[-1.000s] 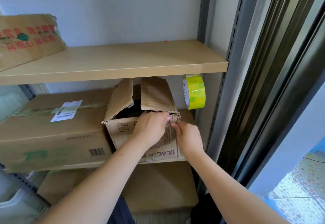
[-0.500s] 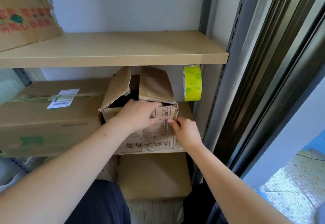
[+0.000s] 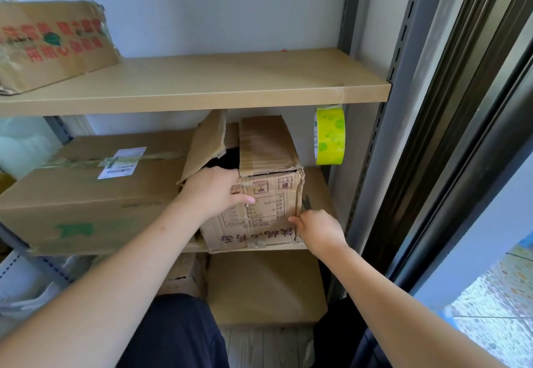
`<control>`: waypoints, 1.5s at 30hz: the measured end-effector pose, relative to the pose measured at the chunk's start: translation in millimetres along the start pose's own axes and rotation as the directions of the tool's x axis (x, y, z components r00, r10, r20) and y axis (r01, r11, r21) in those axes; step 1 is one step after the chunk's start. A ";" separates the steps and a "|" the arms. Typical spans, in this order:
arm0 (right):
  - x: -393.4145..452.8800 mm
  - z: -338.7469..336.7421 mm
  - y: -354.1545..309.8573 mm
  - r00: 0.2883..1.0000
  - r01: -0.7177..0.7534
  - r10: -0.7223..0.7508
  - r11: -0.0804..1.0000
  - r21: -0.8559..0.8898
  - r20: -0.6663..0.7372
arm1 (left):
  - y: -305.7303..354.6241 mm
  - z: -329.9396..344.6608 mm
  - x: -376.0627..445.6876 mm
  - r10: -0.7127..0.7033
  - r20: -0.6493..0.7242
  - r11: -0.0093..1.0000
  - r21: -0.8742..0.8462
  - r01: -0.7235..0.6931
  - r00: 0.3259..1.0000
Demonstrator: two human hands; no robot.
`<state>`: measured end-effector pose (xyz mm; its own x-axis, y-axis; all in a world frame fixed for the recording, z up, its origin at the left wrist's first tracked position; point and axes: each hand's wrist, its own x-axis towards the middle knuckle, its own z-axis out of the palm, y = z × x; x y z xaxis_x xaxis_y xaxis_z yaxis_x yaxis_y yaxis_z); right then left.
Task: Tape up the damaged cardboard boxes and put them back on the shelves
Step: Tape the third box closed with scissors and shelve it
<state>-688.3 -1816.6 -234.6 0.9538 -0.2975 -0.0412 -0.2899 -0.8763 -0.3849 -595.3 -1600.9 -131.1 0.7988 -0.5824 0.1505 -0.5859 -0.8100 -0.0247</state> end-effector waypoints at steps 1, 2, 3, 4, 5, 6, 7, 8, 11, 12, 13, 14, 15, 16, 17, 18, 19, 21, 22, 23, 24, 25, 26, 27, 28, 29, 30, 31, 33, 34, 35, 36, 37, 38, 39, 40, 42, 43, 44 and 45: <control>-0.8 -1.1 -0.2 1.000 0.003 -0.003 1.000 0.002 -0.001 | 0.3 1.2 -1.3 0.008 -0.015 1.000 0.005 -0.008 1.000; -1.4 -2.6 -1.4 1.000 0.009 -0.009 1.000 0.010 -0.017 | 0.8 2.4 -2.8 0.018 -0.039 1.000 0.021 -0.017 0.999; -2.4 -4.8 -3.5 0.999 0.014 -0.012 1.000 0.027 -0.051 | 1.7 3.7 -5.0 0.025 -0.067 0.999 0.043 -0.022 0.997; -3.8 -7.7 -6.6 0.995 0.020 -0.014 0.998 0.057 -0.100 | 3.1 4.9 -7.3 0.027 -0.087 0.997 0.071 -0.021 0.996; -6.0 -11.3 -10.4 0.987 0.035 -0.019 0.994 0.100 -0.157 | 4.2 5.7 -9.4 0.029 -0.103 0.994 0.104 -0.018 0.994; -8.1 -15.0 -14.8 0.975 0.068 -0.033 0.986 0.150 -0.220 | 4.9 6.6 -11.1 0.033 -0.112 0.991 0.134 -0.018 0.993; -10.6 -19.3 -19.5 0.959 0.109 -0.050 0.974 0.200 -0.279 | 5.5 6.4 -13.7 0.043 -0.119 0.990 0.135 -0.027 0.992; -13.0 -23.7 -25.0 0.941 0.149 -0.062 0.958 0.244 -0.331 | 5.6 4.7 -17.5 0.057 -0.127 0.995 0.090 -0.045 0.990; -18.4 -37.8 -45.0 0.891 0.194 -0.053 0.942 0.273 -0.450 | 1.3 -6.2 -32.2 0.107 -0.235 0.976 -0.162 -0.147 0.966; -20.2 -40.9 -52.5 0.878 0.196 -0.053 0.946 0.257 -0.476 | -0.3 -8.2 -39.4 0.136 -0.313 0.966 -0.170 -0.196 0.940; -22.0 -43.0 -59.5 0.865 0.198 -0.066 0.956 0.218 -0.497 | -1.5 -9.3 -47.5 0.169 -0.411 0.961 -0.131 -0.242 0.896; -23.0 -44.9 -66.1 0.854 0.197 -0.096 0.969 0.148 -0.512 | -2.4 -9.8 -55.2 0.199 -0.511 0.960 -0.072 -0.272 0.836; -22.5 -46.9 -71.8 0.846 0.194 -0.131 0.979 0.068 -0.517 | -4.2 -9.9 -62.0 0.217 -0.592 0.960 -0.013 -0.278 0.776; -20.0 -48.9 -76.0 0.846 0.188 -0.158 0.982 0.008 -0.509 | -8.1 -8.6 -65.7 0.208 -0.648 0.967 0.024 -0.253 0.733; -16.7 -51.0 -78.2 0.861 0.180 -0.164 0.984 -0.012 -0.481 | -12.8 -6.4 -67.0 0.158 -0.672 0.981 0.026 -0.190 0.724; -13.1 -52.9 -79.1 0.889 0.166 -0.147 0.986 0.007 -0.433 | -17.1 -3.9 -66.3 0.047 -0.659 0.995 -0.033 -0.091 0.751; -9.0 -54.3 -78.1 0.919 0.151 -0.122 0.987 0.049 -0.374 | -21.9 -0.3 -64.6 -0.097 -0.597 0.991 -0.133 0.021 0.797; -2.4 -56.6 -71.5 0.948 0.140 -0.111 0.987 0.078 -0.299 | -30.9 7.0 -61.1 -0.352 -0.273 0.862 -0.467 0.196 0.895; -0.3 -58.3 -66.9 0.944 0.151 -0.128 0.987 0.054 -0.304 | -32.8 11.4 -58.9 -0.402 -0.079 0.742 -0.612 0.274 0.912; 0.8 -60.1 -62.1 0.936 0.165 -0.145 0.986 0.035 -0.321 | -33.5 17.9 -56.9 -0.392 0.055 0.653 -0.686 0.320 0.918; 2.1 -62.2 -58.0 0.930 0.178 -0.156 0.983 0.037 -0.333 | -33.0 23.8 -56.5 -0.368 0.084 0.649 -0.690 0.320 0.926; 3.6 -63.9 -53.5 0.928 0.191 -0.164 0.980 0.048 -0.334 | -31.5 27.9 -57.1 -0.368 0.044 0.692 -0.655 0.305 0.929; 5.5 -65.2 -48.7 0.929 0.201 -0.170 0.978 0.063 -0.328 | -27.6 28.8 -59.8 -0.381 -0.006 0.740 -0.601 0.301 0.925; 7.2 -67.1 -43.6 0.933 0.206 -0.168 0.974 0.090 -0.317 | -22.0 28.8 -64.1 -0.378 -0.044 0.774 -0.563 0.290 0.925; 8.7 -69.1 -38.3 0.939 0.205 -0.157 0.970 0.134 -0.305 | -15.4 29.0 -69.2 -0.354 -0.067 0.788 -0.559 0.258 0.933; 9.9 -70.9 -33.3 0.946 0.197 -0.137 0.963 0.186 -0.293 | -9.0 29.0 -73.9 -0.316 -0.093 0.788 -0.579 0.206 0.944; 11.2 -72.4 -28.9 0.954 0.176 -0.106 0.955 0.238 -0.282 | -1.8 26.9 -78.6 -0.276 -0.108 0.783 -0.601 0.158 0.955; 12.5 -74.0 -25.3 0.961 0.140 -0.062 0.951 0.277 -0.270 | 4.7 24.1 -81.6 -0.247 -0.112 0.767 -0.629 0.123 0.962; 13.6 -75.1 -22.9 0.966 0.047 0.041 0.942 0.331 -0.256 | 11.1 16.6 -80.5 -0.275 -0.092 0.649 -0.752 0.114 0.957; 12.4 -74.0 -25.2 0.959 0.011 0.095 0.929 0.371 -0.268 | 9.9 13.8 -75.1 -0.334 -0.079 0.557 -0.820 0.129 0.939; 9.7 -71.8 -29.0 0.946 -0.005 0.145 0.902 0.431 -0.291 | 5.3 12.7 -67.5 -0.418 -0.084 0.487 -0.862 0.144 0.905; 5.8 -68.2 -33.6 0.931 -0.006 0.188 0.865 0.502 -0.313 | -1.4 11.9 -59.2 -0.505 -0.113 0.471 -0.867 0.163 0.856; 2.0 -64.0 -38.3 0.920 0.008 0.217 0.823 0.569 -0.328 | -9.8 12.1 -50.6 -0.578 -0.152 0.491 -0.849 0.193 0.802; -1.3 -60.1 -42.2 0.913 0.031 0.230 0.783 0.621 -0.336 | -18.9 11.6 -42.8 -0.626 -0.166 0.502 -0.833 0.232 0.762; -3.3 -57.1 -44.8 0.911 0.045 0.240 0.752 0.657 -0.336 | -27.8 11.0 -34.7 -0.645 -0.135 0.481 -0.836 0.263 0.752; -3.8 -55.6 -46.0 0.910 0.042 0.253 0.731 0.681 -0.327 | -35.3 11.2 -25.8 -0.633 -0.062 0.433 -0.854 0.287 0.772; -0.1 -59.0 -44.5 0.909 0.002 0.297 0.696 0.718 -0.291 | -43.6 9.3 -10.4 -0.567 0.090 0.344 -0.877 0.334 0.819; 3.8 -62.1 -41.8 0.909 -0.024 0.321 0.676 0.736 -0.265 | -44.9 8.5 -4.5 -0.534 0.136 0.337 -0.871 0.358 0.834; 7.8 -65.4 -39.2 0.911 -0.048 0.338 0.654 0.755 -0.235 | -45.1 9.1 0.8 -0.505 0.161 0.356 -0.856 0.375 0.848; 11.5 -68.0 -36.6 0.915 -0.066 0.346 0.636 0.769 -0.208 | -45.1 11.0 5.4 -0.478 0.168 0.383 -0.843 0.377 0.862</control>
<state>-672.0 -1813.7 -158.2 0.7559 -0.6544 0.0207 -0.1874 -0.2466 -0.9508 -563.0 -1568.2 -140.1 0.9917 -0.1265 -0.0244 -0.0385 -0.4720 0.8808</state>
